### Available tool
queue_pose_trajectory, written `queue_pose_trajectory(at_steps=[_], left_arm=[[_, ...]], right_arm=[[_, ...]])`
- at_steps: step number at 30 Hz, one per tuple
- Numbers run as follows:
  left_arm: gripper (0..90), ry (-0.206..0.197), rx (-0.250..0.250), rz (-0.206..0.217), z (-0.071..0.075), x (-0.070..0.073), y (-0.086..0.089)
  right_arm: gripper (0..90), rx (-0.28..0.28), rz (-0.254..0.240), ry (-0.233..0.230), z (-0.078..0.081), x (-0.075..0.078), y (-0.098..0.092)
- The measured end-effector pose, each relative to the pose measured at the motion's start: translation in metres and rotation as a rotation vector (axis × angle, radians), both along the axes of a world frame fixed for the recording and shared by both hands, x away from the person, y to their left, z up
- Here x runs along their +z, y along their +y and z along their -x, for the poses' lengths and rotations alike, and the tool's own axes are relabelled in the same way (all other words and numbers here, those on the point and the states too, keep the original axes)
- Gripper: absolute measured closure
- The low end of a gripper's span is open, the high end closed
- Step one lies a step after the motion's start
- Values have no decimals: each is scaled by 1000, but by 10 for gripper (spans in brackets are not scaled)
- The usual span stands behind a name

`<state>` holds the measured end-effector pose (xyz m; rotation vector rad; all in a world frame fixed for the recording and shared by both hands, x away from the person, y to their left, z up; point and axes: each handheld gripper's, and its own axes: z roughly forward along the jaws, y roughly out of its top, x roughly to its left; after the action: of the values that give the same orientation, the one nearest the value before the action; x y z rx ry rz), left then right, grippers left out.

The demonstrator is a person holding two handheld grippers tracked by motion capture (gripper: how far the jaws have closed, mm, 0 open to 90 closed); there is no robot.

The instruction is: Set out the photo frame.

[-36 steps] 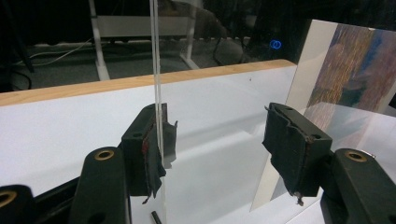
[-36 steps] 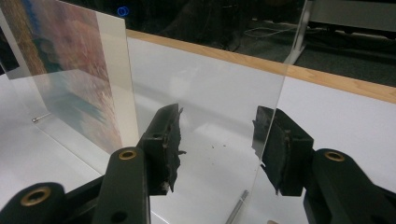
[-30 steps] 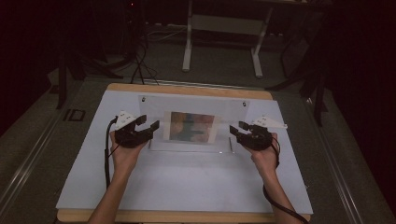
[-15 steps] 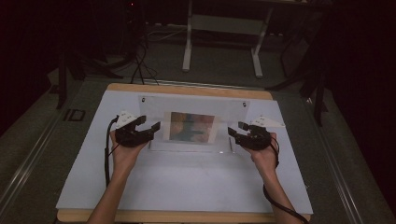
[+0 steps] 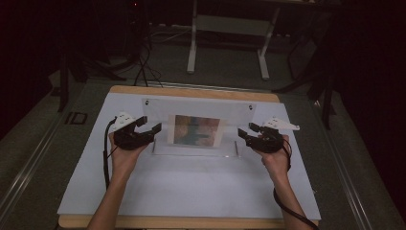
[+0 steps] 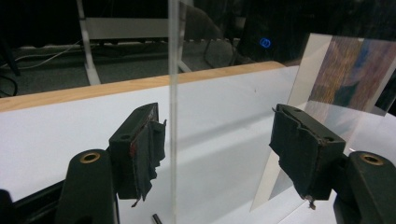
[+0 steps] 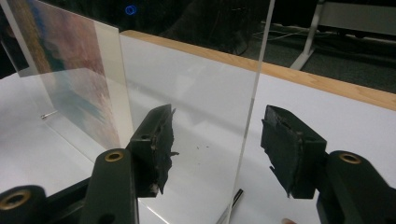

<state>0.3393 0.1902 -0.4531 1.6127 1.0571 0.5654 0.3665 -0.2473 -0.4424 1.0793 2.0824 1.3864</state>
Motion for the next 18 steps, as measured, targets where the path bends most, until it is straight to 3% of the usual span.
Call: queue_pose_trajectory(at_steps=[18], left_arm=[[341,-30,24,39,5,15,28]], right_arm=[[432,2,-10,-16,3,14,-19]])
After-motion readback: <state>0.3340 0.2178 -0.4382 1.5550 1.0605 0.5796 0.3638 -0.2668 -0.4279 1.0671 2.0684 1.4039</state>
